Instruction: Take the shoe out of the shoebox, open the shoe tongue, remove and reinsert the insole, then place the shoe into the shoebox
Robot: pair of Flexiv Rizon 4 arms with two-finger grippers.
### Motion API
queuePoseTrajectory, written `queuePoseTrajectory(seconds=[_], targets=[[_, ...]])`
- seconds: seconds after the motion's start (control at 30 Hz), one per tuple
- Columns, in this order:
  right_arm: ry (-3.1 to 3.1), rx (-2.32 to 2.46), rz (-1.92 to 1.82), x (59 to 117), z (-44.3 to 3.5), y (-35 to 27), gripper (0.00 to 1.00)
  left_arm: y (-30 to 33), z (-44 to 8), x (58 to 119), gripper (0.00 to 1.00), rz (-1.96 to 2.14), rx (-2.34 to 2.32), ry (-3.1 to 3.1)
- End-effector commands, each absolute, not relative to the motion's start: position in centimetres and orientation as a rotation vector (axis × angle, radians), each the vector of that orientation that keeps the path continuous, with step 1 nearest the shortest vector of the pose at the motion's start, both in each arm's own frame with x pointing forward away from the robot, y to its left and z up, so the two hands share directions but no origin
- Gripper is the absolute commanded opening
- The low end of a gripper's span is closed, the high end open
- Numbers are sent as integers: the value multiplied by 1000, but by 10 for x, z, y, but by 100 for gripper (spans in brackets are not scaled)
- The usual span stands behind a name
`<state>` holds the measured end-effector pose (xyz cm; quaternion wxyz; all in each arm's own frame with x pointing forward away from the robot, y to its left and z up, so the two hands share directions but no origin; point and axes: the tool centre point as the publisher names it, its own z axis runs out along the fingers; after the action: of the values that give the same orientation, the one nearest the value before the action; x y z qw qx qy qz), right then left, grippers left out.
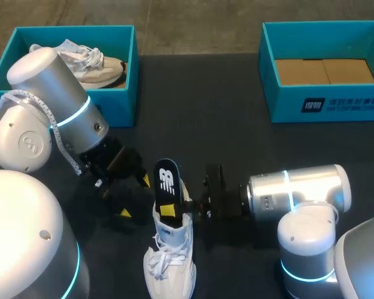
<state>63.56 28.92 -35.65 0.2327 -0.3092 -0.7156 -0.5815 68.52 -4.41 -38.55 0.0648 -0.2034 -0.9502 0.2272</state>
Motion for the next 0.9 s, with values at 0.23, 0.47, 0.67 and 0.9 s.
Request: queuePoseTrajectory(seconds=[0.23,0.47,0.67,0.9], targets=[[-2004,-801,-1644,642,-334,293,39,-44,-385,684,100,686,-615,-2869],[-2032,-782,-1655,648,-325,295,35,-44,-385,684,100,686,-615,-2869],[-2039,-782,-1683,655,-322,294,30,-44,-385,684,100,686,-615,-2869],[-2026,-798,-1699,659,-324,293,0,-44,-385,684,100,686,-615,-2869]])
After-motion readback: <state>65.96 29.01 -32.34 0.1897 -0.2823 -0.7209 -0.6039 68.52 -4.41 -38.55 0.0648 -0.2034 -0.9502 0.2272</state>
